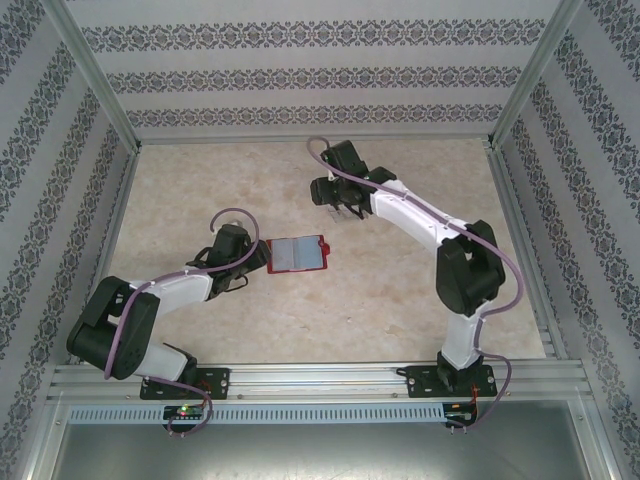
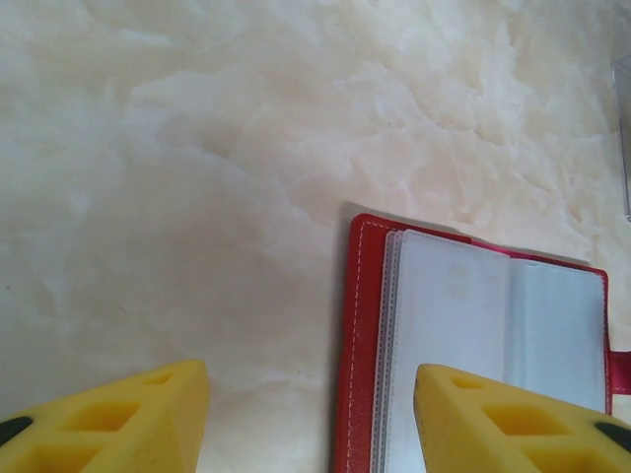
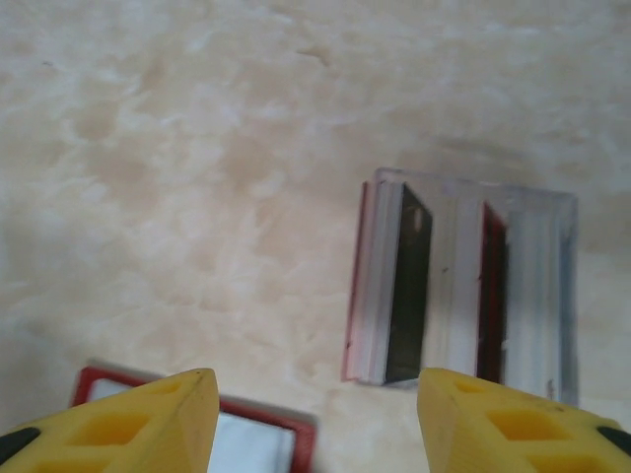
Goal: Put the credit cards into the card holder
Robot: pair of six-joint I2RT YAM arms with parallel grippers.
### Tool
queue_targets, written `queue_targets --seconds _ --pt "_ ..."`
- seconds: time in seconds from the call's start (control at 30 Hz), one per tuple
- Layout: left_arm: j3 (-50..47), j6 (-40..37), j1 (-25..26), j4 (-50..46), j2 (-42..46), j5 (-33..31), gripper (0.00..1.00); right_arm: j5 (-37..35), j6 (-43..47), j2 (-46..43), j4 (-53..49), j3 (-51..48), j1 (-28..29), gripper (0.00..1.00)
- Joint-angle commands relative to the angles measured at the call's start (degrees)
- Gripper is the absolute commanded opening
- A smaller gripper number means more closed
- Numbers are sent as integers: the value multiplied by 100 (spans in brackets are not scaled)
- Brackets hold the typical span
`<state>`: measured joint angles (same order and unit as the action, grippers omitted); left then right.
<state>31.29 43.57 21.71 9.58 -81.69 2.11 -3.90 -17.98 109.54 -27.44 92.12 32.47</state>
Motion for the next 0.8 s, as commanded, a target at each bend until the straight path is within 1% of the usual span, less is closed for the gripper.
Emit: queue_targets --seconds 0.0,0.17,0.3,0.4,0.47,0.6,0.77 --pt "128 -178 78 -279 -72 -240 57 -611 404 536 -711 455 22 57" --pt "194 -204 79 -367 -103 -291 58 -1026 433 1109 -1006 1108 41 55" --pt "232 -221 83 -393 -212 -247 58 -810 477 1458 -1072 1390 27 56" --pt "235 -239 77 -380 -187 -242 58 -1177 527 1728 -1310 1661 49 56" --pt "206 -205 80 -357 -206 -246 59 -1549 553 1773 -1395 1727 79 56" --pt "220 -242 82 -390 -173 -257 59 -1989 741 1629 -1330 1610 166 56" --pt "226 -230 78 -366 -224 -213 59 -2279 962 1512 -1391 1627 249 54"
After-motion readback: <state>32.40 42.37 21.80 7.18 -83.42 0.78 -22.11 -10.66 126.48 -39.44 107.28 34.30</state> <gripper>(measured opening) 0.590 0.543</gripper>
